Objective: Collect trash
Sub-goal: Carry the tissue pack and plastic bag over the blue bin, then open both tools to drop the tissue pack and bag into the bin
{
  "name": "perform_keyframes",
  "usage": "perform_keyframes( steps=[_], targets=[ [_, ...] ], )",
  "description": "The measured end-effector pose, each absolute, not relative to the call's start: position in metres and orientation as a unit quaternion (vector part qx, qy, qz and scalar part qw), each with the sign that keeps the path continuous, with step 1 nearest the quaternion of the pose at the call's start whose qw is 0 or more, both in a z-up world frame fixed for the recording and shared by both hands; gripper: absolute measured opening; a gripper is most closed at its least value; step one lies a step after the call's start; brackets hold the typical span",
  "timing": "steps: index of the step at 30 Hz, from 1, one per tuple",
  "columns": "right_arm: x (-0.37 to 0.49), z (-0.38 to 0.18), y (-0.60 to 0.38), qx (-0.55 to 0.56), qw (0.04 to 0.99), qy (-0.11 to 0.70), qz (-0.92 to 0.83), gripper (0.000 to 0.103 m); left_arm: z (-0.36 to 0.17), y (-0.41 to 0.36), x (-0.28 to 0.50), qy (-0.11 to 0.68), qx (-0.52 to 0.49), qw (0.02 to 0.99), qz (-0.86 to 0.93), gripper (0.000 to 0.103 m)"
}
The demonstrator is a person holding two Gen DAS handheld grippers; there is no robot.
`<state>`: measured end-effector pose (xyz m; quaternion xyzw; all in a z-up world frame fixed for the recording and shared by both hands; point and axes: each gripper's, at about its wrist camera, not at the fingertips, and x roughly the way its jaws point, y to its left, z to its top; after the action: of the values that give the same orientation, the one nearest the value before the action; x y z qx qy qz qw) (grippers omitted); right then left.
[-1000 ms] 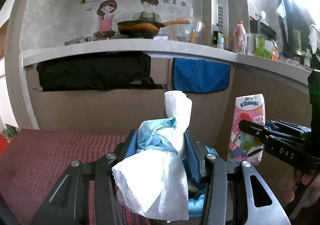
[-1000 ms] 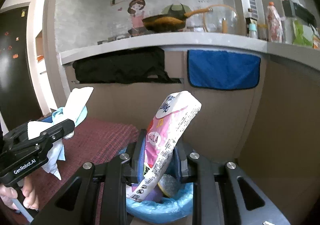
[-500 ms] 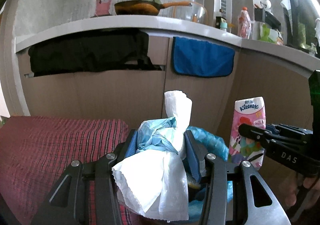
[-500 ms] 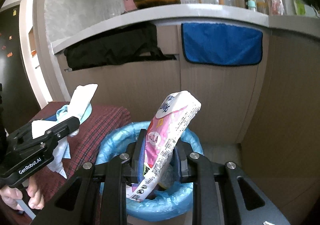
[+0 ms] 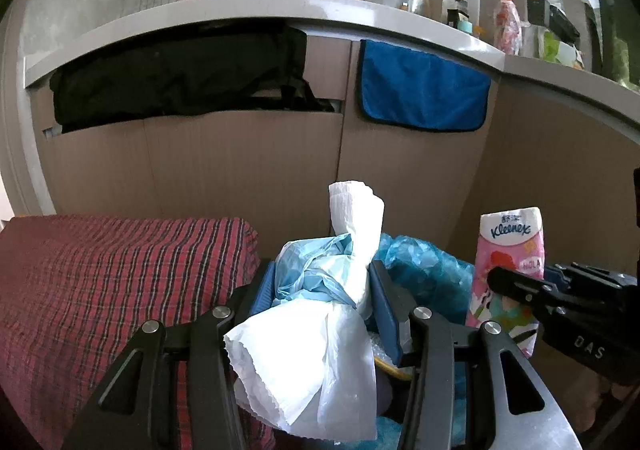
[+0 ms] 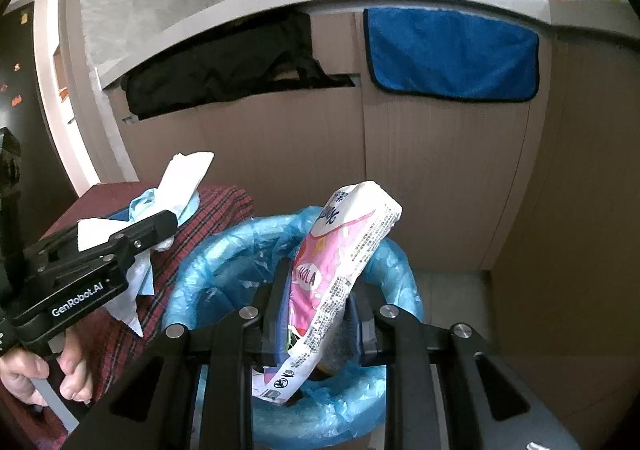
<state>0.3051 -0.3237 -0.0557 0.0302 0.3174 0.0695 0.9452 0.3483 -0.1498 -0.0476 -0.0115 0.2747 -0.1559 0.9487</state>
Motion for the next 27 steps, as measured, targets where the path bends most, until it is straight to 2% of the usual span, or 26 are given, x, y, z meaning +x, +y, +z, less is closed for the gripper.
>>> perform_keyframes(
  steps=[6, 10, 11, 12, 14, 22, 25, 27],
  targets=[
    [0.314, -0.067, -0.324, 0.035, 0.941, 0.328, 0.073, 0.021, -0.057, -0.150, 0.358, 0.291, -0.030, 0.942, -0.162, 0.049],
    [0.319, -0.072, -0.324, 0.042, 0.938, 0.335, 0.076, 0.026, -0.062, -0.152, 0.365, 0.313, -0.029, 0.934, -0.170, 0.051],
    [0.320, -0.074, -0.324, 0.044, 0.937, 0.338, 0.076, 0.030, -0.064, -0.153, 0.365, 0.318, -0.028, 0.932, -0.174, 0.051],
    [0.320, -0.076, -0.324, 0.046, 0.936, 0.341, 0.077, 0.039, -0.065, -0.153, 0.366, 0.320, -0.030, 0.930, -0.176, 0.051],
    [0.320, -0.077, -0.324, 0.049, 0.935, 0.342, 0.077, 0.046, -0.066, -0.152, 0.367, 0.329, -0.036, 0.926, -0.181, 0.052],
    [0.309, -0.073, -0.320, 0.046, 0.936, 0.341, 0.068, 0.046, -0.063, -0.143, 0.368, 0.350, -0.069, 0.915, -0.186, 0.054],
    [0.303, -0.071, -0.322, 0.044, 0.939, 0.337, 0.060, 0.046, -0.055, -0.135, 0.363, 0.334, -0.072, 0.924, -0.170, 0.063],
    [0.299, -0.068, -0.324, 0.046, 0.939, 0.335, 0.056, 0.046, -0.048, -0.131, 0.358, 0.323, -0.061, 0.931, -0.160, 0.065]
  ],
)
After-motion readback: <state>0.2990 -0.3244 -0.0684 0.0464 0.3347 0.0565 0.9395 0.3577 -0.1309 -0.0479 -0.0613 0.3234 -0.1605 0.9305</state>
